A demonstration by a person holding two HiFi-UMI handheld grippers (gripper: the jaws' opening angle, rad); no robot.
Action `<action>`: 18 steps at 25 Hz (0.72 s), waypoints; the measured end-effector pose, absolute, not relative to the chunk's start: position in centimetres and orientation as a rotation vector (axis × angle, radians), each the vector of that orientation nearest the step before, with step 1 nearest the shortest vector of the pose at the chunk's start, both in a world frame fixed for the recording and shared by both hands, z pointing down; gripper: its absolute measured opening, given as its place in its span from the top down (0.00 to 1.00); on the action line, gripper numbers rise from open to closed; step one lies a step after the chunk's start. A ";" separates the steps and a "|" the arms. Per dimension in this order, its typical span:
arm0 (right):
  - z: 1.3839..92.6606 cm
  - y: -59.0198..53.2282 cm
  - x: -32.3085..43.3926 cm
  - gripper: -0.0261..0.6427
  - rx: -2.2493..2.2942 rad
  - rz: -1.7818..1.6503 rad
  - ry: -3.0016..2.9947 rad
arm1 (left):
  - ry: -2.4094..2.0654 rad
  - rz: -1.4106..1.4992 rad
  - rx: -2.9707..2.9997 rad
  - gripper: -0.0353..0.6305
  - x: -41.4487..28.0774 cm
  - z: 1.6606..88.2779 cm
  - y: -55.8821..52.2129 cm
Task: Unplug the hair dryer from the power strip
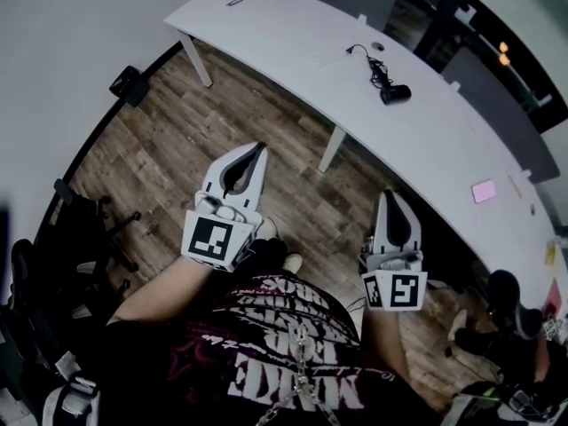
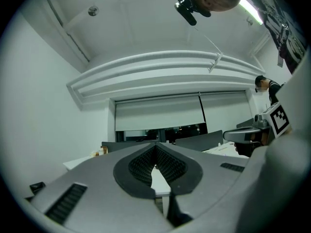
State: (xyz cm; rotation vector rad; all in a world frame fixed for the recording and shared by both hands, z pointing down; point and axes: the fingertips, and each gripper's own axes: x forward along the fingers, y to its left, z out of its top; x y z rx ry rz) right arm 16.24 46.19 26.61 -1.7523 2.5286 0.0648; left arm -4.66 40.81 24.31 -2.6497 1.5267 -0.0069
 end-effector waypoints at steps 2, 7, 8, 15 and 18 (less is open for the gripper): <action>26.9 46.5 16.2 0.91 -1.752 0.050 2.531 | 1.524 -0.003 -2.660 0.91 -4.4 24.2 40.9; 27.5 46.4 16.4 0.91 -1.756 0.017 2.536 | 1.530 -0.005 -2.675 0.91 -4.1 24.6 40.9; 27.8 46.3 16.4 0.91 -1.756 0.007 2.538 | 1.536 -0.010 -2.677 0.91 -4.3 24.8 40.9; 29.4 43.7 14.4 0.91 -1.722 -0.047 2.603 | 1.615 -0.042 -2.641 0.91 -7.3 26.4 39.6; 29.9 41.8 13.5 0.91 -1.706 -0.060 2.635 | 1.653 -0.047 -2.638 0.91 -8.5 27.2 38.4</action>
